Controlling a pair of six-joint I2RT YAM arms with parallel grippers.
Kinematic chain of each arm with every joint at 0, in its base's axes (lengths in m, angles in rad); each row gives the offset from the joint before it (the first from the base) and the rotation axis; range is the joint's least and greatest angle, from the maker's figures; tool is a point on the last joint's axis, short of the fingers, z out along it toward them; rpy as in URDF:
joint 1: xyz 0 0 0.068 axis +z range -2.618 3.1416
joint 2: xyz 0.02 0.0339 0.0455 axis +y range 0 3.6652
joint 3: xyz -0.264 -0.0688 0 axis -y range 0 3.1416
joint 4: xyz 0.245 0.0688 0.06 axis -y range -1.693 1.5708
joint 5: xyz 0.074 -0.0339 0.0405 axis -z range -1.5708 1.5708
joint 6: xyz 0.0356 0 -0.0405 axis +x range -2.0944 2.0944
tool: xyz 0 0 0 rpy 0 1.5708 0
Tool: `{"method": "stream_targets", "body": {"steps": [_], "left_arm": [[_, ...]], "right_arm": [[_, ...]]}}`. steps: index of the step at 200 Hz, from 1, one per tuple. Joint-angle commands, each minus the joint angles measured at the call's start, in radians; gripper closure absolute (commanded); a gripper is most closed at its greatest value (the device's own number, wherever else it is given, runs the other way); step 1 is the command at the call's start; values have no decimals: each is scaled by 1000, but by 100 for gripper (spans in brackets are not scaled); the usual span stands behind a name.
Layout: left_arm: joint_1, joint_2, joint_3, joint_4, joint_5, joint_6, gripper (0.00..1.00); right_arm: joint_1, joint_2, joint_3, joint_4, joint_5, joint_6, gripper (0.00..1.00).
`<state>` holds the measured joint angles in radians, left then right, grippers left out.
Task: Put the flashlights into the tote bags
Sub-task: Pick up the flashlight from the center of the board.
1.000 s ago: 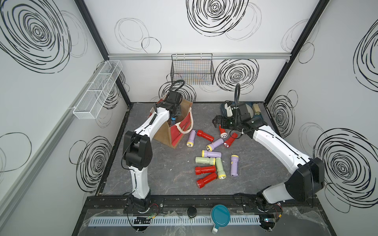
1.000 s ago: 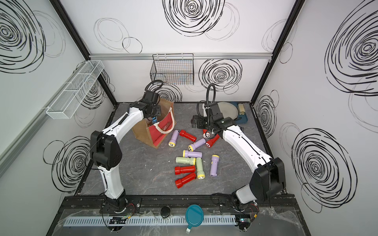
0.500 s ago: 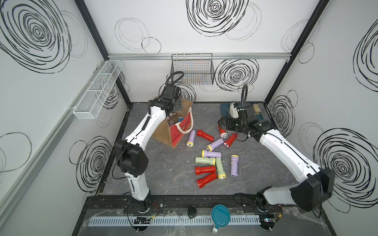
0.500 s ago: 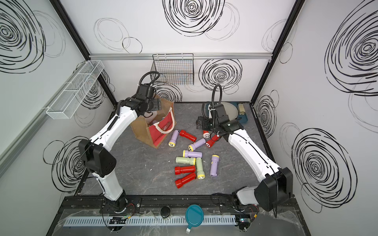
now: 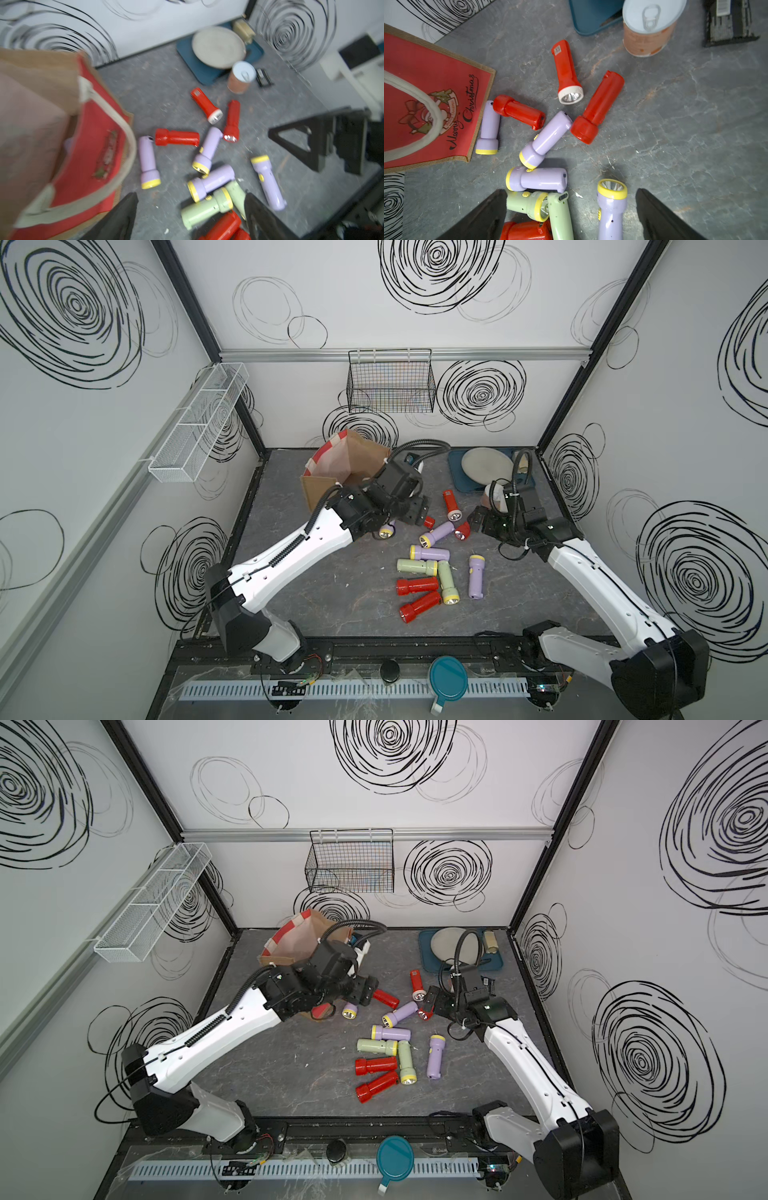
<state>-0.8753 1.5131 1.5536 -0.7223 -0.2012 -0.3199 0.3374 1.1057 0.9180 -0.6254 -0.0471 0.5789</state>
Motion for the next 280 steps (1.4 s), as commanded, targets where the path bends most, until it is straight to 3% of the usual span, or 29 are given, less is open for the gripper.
{"method": "stream_targets", "body": {"steps": [1,29,54,86,117,174,211,235,280], "left_arm": [[-55,16,-60,75,76,-45,17],[-149,97,-67,116,96,-79,18],[-203,163,-103,223,146,-136,19],[-235,272,-103,328,225,-181,21],[-240,388,-46,348,272,-215,23],[-264,537,28,391,300,-367,30],[-292,597,72,314,209,-438,37],[-304,590,26,353,154,-489,41],[-318,655,79,335,87,-501,45]], "right_arm": [[-28,-42,-66,-30,0,56,0],[-126,-109,-149,-19,-31,50,0],[-275,-146,-198,-3,-87,18,0],[-431,-146,-220,37,-150,-13,0],[-505,-131,-215,63,-173,-35,0],[-482,-165,-161,-6,-55,-67,0],[-423,-182,-132,-16,12,-69,0],[-386,-191,-112,-21,38,-77,0],[-328,-205,-86,-48,105,-118,0]]}}
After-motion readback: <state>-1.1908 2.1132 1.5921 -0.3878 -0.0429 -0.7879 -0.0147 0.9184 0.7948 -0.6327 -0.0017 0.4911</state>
